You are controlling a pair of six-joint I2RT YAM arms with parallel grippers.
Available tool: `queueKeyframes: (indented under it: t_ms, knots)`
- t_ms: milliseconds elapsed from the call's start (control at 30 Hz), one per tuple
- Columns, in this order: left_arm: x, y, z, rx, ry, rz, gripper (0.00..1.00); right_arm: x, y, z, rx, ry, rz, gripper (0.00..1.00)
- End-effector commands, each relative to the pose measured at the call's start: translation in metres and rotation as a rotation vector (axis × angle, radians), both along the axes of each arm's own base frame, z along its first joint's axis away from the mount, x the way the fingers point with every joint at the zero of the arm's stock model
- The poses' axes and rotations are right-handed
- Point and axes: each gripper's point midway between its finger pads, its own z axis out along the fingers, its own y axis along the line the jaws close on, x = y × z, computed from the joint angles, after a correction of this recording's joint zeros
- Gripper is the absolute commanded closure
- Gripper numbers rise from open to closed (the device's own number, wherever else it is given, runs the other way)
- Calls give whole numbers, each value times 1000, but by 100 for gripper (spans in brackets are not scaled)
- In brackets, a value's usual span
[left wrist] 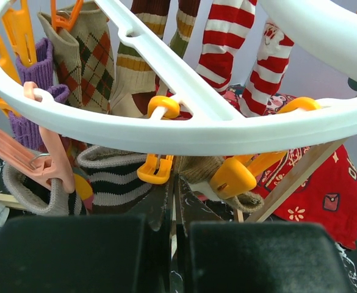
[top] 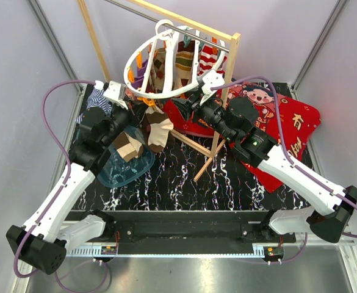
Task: Clip the socks to the hanger
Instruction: Open the clamp at the hanger, then pick up the sock from the bin.
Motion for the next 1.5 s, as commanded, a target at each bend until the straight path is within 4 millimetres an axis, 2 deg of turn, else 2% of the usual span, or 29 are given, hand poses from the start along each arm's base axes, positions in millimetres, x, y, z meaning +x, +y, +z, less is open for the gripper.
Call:
queueKeyframes:
  t_ms: [0,200,333,400,467,500,600,700,800,833,900,933,967,1033,1067,1133,1167,1200,1233,1333,1467]
  knots:
    - [-3,4,30,-12,-70,9,100,-3,-3,32,80,-40,11,59]
    - [-8,7,37,-15,-83,6,100,-6,-4,29,97,-3,21,74]
    - [-12,8,42,-18,-91,7,99,-7,-1,25,120,36,33,80]
    - [-15,9,44,-19,-94,4,91,-8,-1,25,132,47,35,82]
    - [-18,11,47,-25,-101,10,79,-7,-2,23,160,82,32,83]
    - [-19,12,45,-26,-101,10,65,-7,-2,23,175,97,29,83]
    - [-26,18,47,-36,-112,28,49,-5,-3,21,200,128,18,85]
    - [-34,27,43,-37,-96,61,38,-5,-2,18,220,156,18,87]
    - [-42,40,38,-44,-86,108,28,-4,-1,15,233,177,16,90]
    - [-45,47,35,-44,-80,140,18,-3,-1,15,239,183,11,90]
    - [-47,56,29,-46,-69,181,8,-3,-2,15,250,193,7,92]
    - [-49,67,30,-56,-75,234,3,-3,-3,14,253,197,3,92]
    - [-48,71,19,-47,-49,259,1,-3,-3,13,259,205,1,93]
    - [-47,86,13,-67,-29,341,1,-3,-3,13,268,213,0,94]
    - [-45,90,1,-65,-3,365,1,-3,-3,13,274,219,2,94]
    - [-45,105,-8,-104,17,450,1,-3,-3,11,277,226,3,95]
    - [-43,111,-22,-104,46,487,1,-4,-4,11,278,227,4,95]
    - [-40,125,-27,-133,67,573,2,-4,-4,11,280,228,4,95]
    - [-39,136,-41,-124,114,638,3,-4,-5,11,281,229,1,95]
    - [-28,163,-74,-126,236,799,7,-5,-5,9,278,230,2,95]
    - [-7,177,-110,-155,406,864,18,-6,-7,8,278,227,2,95]
